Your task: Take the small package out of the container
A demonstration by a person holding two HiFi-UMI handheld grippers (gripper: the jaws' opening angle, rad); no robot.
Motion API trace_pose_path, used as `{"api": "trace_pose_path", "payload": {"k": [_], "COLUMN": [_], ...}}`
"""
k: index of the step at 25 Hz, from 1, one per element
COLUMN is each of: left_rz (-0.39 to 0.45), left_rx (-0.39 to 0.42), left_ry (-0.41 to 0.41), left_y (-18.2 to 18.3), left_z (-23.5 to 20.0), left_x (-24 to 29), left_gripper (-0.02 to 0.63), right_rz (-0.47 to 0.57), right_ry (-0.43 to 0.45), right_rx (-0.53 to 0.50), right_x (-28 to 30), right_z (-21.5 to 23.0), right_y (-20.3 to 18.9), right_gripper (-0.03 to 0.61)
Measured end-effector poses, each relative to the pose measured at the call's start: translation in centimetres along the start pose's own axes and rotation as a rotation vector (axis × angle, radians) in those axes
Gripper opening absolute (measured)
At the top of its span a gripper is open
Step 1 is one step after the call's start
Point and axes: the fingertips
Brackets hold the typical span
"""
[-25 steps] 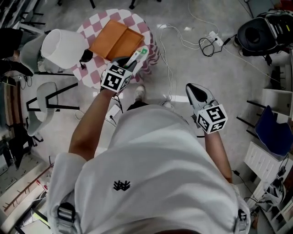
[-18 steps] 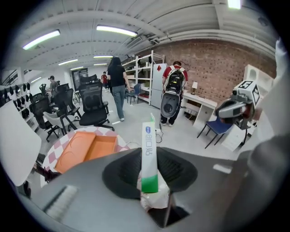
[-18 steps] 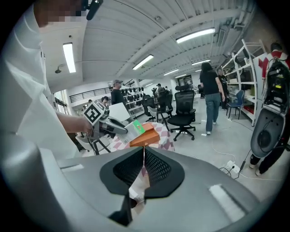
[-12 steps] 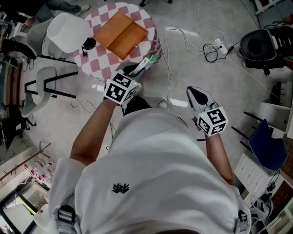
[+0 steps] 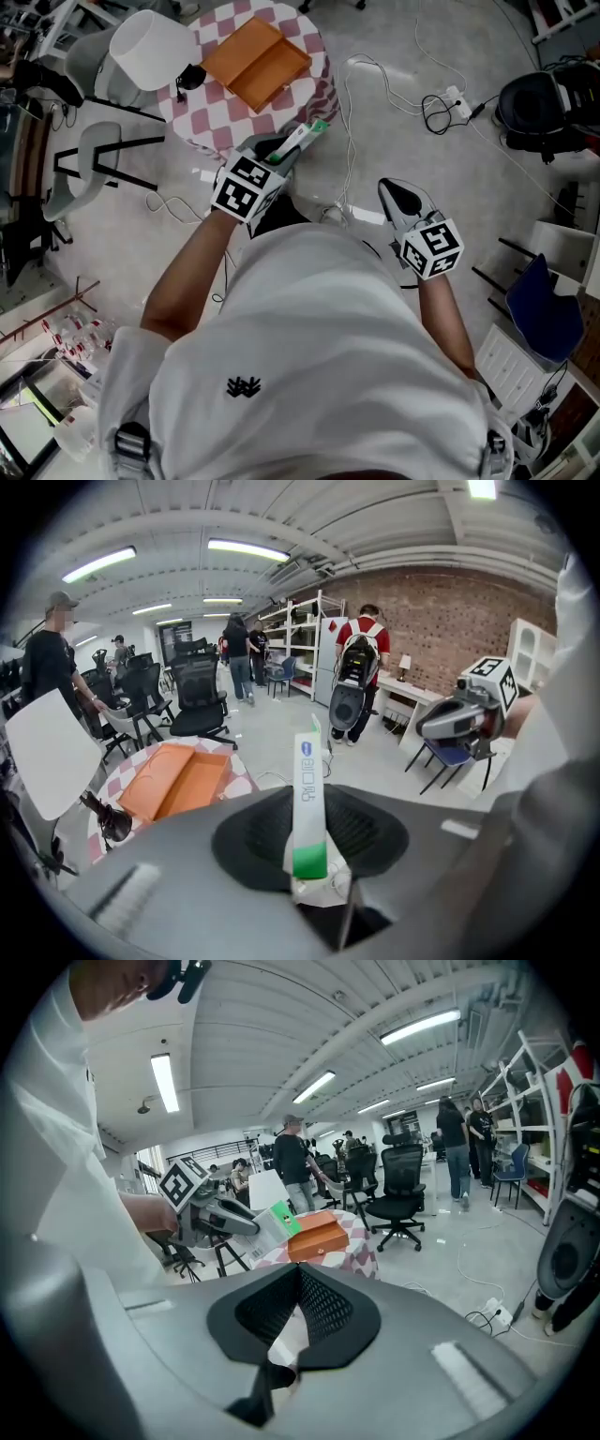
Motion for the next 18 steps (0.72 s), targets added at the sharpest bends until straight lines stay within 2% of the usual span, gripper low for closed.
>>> {"api": "trace_pose_path", "payload": {"k": [18], "left_rz": [0.005], "left_rx": [0.009], "left_ry": [0.006], "left_y": [-0.3], "left_z": [1.7], "left_x": [-0.4], "left_gripper": [0.153], "right_rz": [-0.003], "right_ry": [0.018], "right_rx": [-0.016], "right_x": [-1.1], "right_z": [-0.9], "right_y": [-1.0], "right_gripper": [0.0]}}
Point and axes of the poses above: the fingertips, and each gripper's own axes: x forward along the fingers, z to its right, y out of its top, and after that the axes turned 12 degrees about -y, right-handed
